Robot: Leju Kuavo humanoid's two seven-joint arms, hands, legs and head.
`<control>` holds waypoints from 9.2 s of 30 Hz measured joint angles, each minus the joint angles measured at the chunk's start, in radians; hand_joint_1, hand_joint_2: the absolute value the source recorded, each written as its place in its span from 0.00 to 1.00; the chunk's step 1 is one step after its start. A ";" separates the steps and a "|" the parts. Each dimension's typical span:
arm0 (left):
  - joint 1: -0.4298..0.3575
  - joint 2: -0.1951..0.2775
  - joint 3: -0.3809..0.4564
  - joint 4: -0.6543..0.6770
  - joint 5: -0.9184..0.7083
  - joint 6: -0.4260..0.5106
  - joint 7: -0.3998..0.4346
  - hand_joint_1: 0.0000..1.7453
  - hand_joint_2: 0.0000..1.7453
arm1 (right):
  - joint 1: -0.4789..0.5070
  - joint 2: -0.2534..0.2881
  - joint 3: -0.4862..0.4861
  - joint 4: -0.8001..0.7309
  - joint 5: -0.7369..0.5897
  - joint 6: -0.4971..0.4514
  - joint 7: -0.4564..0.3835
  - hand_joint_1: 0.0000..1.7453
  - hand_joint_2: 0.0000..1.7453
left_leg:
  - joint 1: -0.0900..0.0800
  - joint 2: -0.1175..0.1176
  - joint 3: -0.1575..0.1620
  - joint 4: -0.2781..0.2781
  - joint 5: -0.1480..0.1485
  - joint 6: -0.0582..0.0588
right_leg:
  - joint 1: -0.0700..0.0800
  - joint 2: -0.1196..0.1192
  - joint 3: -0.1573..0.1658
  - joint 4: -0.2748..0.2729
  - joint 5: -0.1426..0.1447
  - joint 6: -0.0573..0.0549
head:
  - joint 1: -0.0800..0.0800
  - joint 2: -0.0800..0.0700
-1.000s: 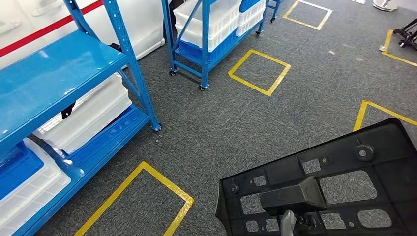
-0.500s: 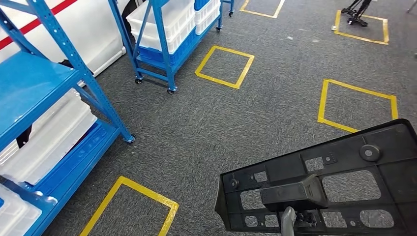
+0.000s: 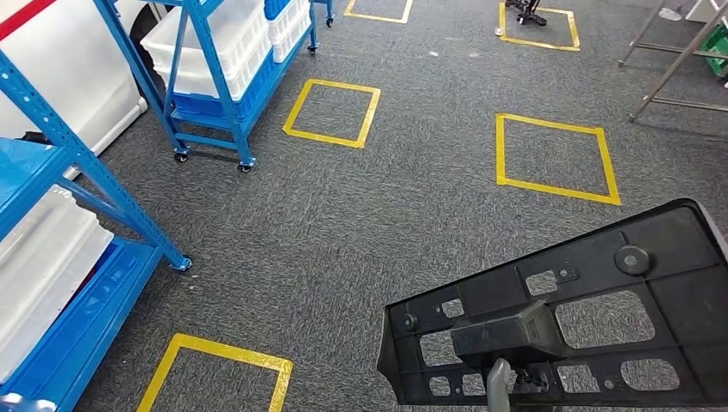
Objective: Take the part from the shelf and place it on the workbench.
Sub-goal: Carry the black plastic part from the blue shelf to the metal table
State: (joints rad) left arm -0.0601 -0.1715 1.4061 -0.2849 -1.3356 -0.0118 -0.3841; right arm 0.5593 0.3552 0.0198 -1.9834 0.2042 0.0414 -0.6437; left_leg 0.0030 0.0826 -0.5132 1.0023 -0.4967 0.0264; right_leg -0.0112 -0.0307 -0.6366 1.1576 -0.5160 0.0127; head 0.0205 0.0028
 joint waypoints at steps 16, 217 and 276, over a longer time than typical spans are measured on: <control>0.002 0.000 0.000 0.006 0.008 0.001 -0.002 0.00 0.00 | 0.016 0.003 -0.009 -0.006 0.003 -0.002 -0.004 1.00 1.00 | 0.014 -0.120 -0.039 0.104 -0.025 -0.045 | 0.005 0.122 0.074 -0.144 0.045 -0.042 | -0.010 0.000; -0.031 0.076 -0.149 0.042 -0.137 -0.054 0.073 0.00 0.00 | -0.941 -0.424 0.428 0.589 1.365 -0.188 0.912 1.00 1.00 | 0.009 -0.090 0.015 -0.008 -0.014 0.004 | -0.015 0.030 -0.060 -0.005 0.026 0.023 | -0.017 0.000; -0.047 0.096 -0.183 0.053 -0.123 -0.071 0.091 0.00 0.00 | -1.368 -0.352 0.813 0.926 1.354 0.091 0.777 1.00 1.00 | 0.004 -0.097 -0.051 0.025 0.028 0.011 | 0.001 0.033 -0.116 0.142 -0.079 0.015 | -0.009 0.000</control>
State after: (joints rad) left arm -0.1069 -0.0755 1.2226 -0.2323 -1.4589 -0.0832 -0.2936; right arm -0.8084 0.0032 0.8330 -1.0571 1.5579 0.1328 0.1331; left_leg 0.0075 -0.0147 -0.5646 1.0270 -0.4688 0.0372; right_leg -0.0106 0.0025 -0.7522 1.2994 -0.5950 0.0274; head 0.0112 0.0027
